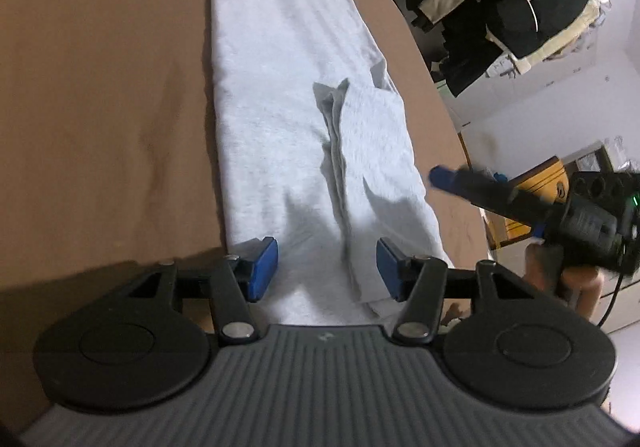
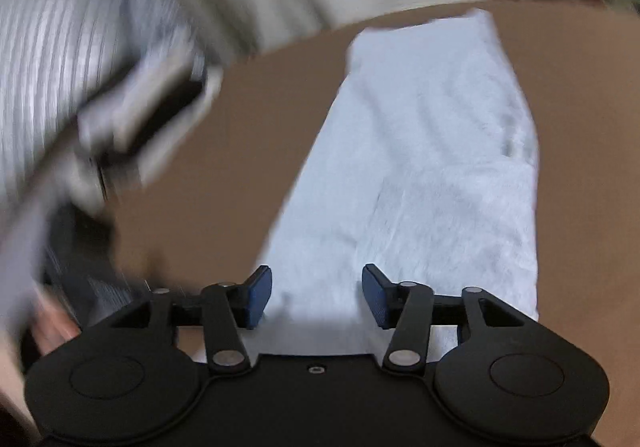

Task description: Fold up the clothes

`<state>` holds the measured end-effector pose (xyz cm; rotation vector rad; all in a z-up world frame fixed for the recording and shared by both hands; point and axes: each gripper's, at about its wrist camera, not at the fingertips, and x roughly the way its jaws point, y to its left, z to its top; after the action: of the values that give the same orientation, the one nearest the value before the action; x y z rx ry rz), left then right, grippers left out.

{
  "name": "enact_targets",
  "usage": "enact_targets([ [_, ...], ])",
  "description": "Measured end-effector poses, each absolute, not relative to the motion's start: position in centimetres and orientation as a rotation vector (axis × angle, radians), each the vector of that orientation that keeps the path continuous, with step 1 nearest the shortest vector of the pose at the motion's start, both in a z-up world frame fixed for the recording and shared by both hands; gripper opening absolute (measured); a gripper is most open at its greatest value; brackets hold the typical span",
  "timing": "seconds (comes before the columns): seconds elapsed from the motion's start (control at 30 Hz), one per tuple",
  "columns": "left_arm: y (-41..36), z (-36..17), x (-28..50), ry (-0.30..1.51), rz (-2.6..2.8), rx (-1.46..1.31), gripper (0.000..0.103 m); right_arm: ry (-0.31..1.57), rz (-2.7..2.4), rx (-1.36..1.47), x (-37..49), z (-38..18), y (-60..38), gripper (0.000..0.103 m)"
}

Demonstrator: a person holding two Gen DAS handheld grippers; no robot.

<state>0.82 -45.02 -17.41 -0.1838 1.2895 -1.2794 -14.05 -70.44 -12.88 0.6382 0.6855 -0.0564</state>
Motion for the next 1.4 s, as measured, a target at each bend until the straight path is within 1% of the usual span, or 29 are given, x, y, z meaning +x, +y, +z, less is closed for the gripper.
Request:
enact_targets([
  [0.07, -45.3, -16.8, 0.2, 1.250, -1.293, -0.141, 0.055, 0.612, -0.107, 0.844, -15.9, -13.6, -72.5, 0.056],
  [0.2, -45.4, -16.0, -0.6, 1.174, -1.317, -0.071, 0.065, 0.437, -0.190, 1.160, -20.3, -15.4, -75.1, 0.056],
  [0.23, -45.5, -16.1, -0.9, 1.183, -1.306, -0.043, 0.067, 0.401, -0.214, 1.220, -21.1, -15.9, -75.5, 0.057],
  [0.27, -45.7, -16.2, -1.1, 1.192, -1.295, -0.015, 0.071, 0.363, -0.237, 1.280, -22.0, -16.4, -75.9, 0.058],
  [0.33, -46.2, -16.3, -1.8, 1.204, -1.208, 0.157, 0.073, 0.386, -0.329, 1.238, -21.4, -16.5, -75.9, 0.059],
  [0.37, -46.4, -16.4, -2.1, 1.208, -1.163, 0.242, 0.073, 0.433, -0.374, 1.189, -20.8, -16.4, -75.7, 0.060],
  [0.43, -45.9, -15.4, -2.4, 1.165, -1.167, 0.286, 0.073, 0.530, -0.463, 1.086, -19.5, -16.1, -75.2, 0.061],
  [0.5, -45.0, -14.7, -1.7, 1.181, -1.152, 0.226, 0.078, 0.628, -0.448, 1.014, -17.3, -16.7, -74.9, 0.064],
  [0.53, -44.5, -14.7, -1.0, 1.207, -1.137, 0.158, 0.080, 0.694, -0.422, 0.993, -16.0, -17.4, -75.1, 0.064],
  [0.57, -44.0, -14.8, -0.3, 1.233, -1.121, 0.089, 0.084, 0.781, -0.411, 0.962, -14.5, -18.1, -75.5, 0.064],
  [0.6, -43.3, -15.2, 0.4, 1.266, -1.096, 0.016, 0.088, 0.809, -0.414, 0.929, -13.8, -18.4, -75.7, 0.064],
  [0.67, -42.5, -16.7, 1.0, 1.335, -1.058, -0.071, 0.089, 0.800, -0.421, 0.892, -13.5, -18.0, -75.9, 0.064],
  [0.77, -41.9, -18.0, -0.1, 1.356, -1.144, -0.154, 0.087, 0.790, -0.414, 0.968, -14.5, -19.0, -76.3, 0.065],
  [0.83, -42.4, -18.1, -1.7, 1.389, -1.254, -0.149, 0.061, 0.793, -0.409, 0.989, -15.1, -19.1, -76.4, 0.065],
  [0.87, -42.7, -18.3, -2.5, 1.419, -1.303, -0.147, 0.034, 0.794, -0.407, 0.999, -15.4, -19.2, -76.4, 0.065],
  [0.9, -42.7, -18.2, -3.3, 1.412, -1.301, -0.127, 0.016, 0.794, -0.406, 1.012, -15.6, -19.3, -76.4, 0.065],
  [0.93, -42.7, -17.8, -4.3, 1.350, -1.308, -0.079, 0.014, 0.793, -0.405, 1.025, -15.7, -19.4, -76.5, 0.065],
  [1.0, -42.4, -17.4, -4.9, 1.317, -1.310, -0.063, 0.015, 0.786, -0.404, 1.056, -16.2, -19.9, -77.1, 0.065],
  [1.1, -40.7, -16.6, -3.3, 1.349, -1.365, -0.245, 0.014, 0.783, -0.400, 1.084, -16.1, -20.2, -77.3, 0.065],
  [1.17, -39.8, -16.4, -2.3, 1.356, -1.384, -0.323, 0.014, 0.825, -0.352, 1.068, -15.6, -19.8, -77.4, 0.065],
  [1.2, -39.6, -16.5, -1.9, 1.358, -1.385, -0.338, 0.018, 0.866, -0.333, 1.038, -15.5, -19.5, -77.5, 0.065],
  [1.33, -40.5, -17.9, -1.6, 1.389, -1.285, -0.304, 0.020, 1.151, -0.312, 0.876, -14.5, -19.1, -76.9, 0.065],
  [1.37, -40.8, -18.2, -1.8, 1.410, -1.282, -0.304, 0.029, 1.181, -0.283, 0.881, -14.4, -19.2, -76.8, 0.065],
  [1.4, -41.1, -18.5, -2.1, 1.426, -1.286, -0.299, 0.046, 1.210, -0.245, 0.898, -14.3, -19.4, -76.6, 0.065],
])
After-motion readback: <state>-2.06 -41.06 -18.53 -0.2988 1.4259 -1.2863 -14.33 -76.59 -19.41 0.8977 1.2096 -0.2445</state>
